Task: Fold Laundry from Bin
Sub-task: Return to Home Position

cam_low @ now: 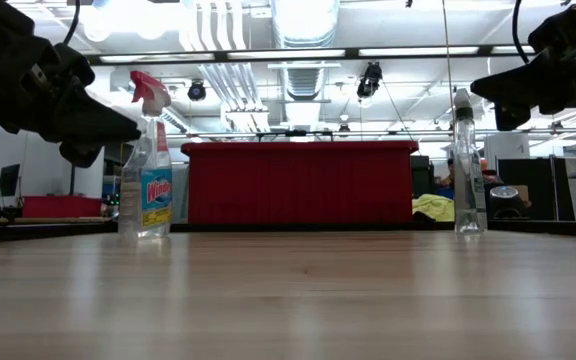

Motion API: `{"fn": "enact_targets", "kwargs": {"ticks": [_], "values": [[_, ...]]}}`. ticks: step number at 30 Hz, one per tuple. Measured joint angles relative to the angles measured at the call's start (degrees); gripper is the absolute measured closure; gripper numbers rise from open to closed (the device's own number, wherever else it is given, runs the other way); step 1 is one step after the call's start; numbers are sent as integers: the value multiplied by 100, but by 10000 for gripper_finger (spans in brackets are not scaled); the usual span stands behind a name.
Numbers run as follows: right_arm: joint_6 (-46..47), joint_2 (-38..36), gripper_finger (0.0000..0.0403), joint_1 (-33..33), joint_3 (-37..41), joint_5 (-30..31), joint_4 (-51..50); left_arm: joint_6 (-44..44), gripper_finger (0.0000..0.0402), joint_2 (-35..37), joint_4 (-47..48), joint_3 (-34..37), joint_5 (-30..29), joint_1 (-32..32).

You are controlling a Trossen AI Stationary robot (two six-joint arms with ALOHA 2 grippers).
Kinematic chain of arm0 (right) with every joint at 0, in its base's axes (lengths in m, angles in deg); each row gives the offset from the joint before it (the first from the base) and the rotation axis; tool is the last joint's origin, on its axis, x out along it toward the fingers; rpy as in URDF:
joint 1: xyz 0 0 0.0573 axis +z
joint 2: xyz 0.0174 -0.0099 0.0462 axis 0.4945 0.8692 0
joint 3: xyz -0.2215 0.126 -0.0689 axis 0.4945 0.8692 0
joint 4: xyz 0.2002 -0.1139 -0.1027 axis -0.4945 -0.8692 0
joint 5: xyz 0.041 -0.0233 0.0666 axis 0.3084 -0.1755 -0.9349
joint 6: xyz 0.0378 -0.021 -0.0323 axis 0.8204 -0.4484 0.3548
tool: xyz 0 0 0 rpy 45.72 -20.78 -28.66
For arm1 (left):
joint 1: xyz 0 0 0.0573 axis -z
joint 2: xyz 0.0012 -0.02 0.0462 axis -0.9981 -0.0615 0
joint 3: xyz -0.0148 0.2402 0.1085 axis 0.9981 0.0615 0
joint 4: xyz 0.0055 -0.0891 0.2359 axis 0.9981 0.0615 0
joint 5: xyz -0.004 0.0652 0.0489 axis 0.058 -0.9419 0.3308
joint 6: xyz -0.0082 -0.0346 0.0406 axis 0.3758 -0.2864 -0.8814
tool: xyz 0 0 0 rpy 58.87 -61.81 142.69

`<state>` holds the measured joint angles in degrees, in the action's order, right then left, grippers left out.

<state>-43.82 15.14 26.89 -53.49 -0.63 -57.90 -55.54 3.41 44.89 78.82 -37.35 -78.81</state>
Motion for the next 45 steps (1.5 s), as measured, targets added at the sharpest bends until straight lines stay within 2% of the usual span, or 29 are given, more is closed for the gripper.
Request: {"fn": "enact_targets", "kwargs": {"ticks": [3,5,8,11,13,19,34,45], "values": [[91,0,390,-128,2,-81,40,0,340,-20,2,0,0,2],[89,0,390,-283,4,-347,142,0,340,-25,2,0,0,0],[-57,0,390,-492,4,-1192,498,0,340,-23,-1,0,0,-1],[-764,0,390,-590,4,-2402,423,0,340,-25,-1,0,0,1],[-1137,1,390,-587,4,-2865,348,0,340,-25,2,0,0,2],[-978,103,390,-591,4,-2715,337,0,340,-27,-1,0,0,-1],[-657,1494,390,-577,2,-2734,332,0,340,-30,1,0,0,1],[-528,1971,390,-577,2,-2734,387,0,340,-30,-1,0,-1,-1]]}}
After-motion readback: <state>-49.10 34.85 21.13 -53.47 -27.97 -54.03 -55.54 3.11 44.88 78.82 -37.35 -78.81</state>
